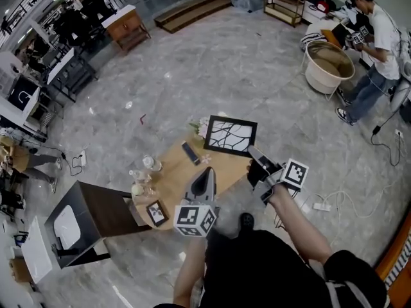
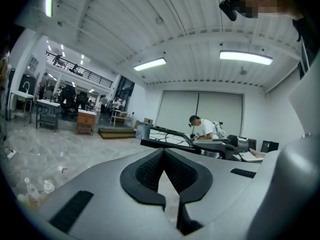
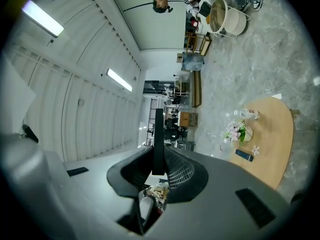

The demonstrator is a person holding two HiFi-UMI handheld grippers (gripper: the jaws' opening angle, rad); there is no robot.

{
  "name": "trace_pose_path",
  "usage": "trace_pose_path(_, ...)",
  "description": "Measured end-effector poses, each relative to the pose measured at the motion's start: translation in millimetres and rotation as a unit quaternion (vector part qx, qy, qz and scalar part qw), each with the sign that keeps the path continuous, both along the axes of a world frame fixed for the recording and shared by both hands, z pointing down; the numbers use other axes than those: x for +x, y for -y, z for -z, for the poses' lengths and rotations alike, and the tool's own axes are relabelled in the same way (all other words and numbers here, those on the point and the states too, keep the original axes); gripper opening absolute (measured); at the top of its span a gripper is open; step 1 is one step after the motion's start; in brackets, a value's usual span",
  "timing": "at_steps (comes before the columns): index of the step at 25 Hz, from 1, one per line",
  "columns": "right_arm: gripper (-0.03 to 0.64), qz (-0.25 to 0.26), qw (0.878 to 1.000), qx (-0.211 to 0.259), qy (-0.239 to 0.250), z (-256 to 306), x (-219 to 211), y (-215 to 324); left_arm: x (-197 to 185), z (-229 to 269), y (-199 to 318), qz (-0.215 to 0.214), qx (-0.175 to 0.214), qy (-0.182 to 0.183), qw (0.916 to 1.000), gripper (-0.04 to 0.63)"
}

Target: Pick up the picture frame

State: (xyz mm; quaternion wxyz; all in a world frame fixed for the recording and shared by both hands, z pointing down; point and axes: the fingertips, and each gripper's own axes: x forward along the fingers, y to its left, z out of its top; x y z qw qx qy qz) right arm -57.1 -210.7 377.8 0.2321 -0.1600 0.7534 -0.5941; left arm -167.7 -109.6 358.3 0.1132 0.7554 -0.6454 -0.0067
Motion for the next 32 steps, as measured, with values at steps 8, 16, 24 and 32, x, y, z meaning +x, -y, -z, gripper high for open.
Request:
trace_pose_path(8, 0.072, 0.001, 1.0, -0.016, 0.025, 26, 5, -19, -8, 3, -3, 0.013, -0.002, -0.017, 0.9998, 0.012)
trace_pose_path(16, 0.072, -0.013, 0.999, -0.013, 0.027, 33, 6, -24, -22, 9, -7, 0.018, 0.0, -0.016, 0.9997, 0.012)
trace_pose_path(24, 0.072, -0.023, 0.999, -0.007, 0.037, 40, 7, -27, -19, 11, -12, 0.013, 0.001, -0.013, 0.9998, 0.013)
trace_pose_path(32, 0.072, -0.022, 0.999, -0.011, 0.049, 41, 6, -27, -16, 13, -8, 0.007, 0.0, -0.012, 0.9999, 0.012)
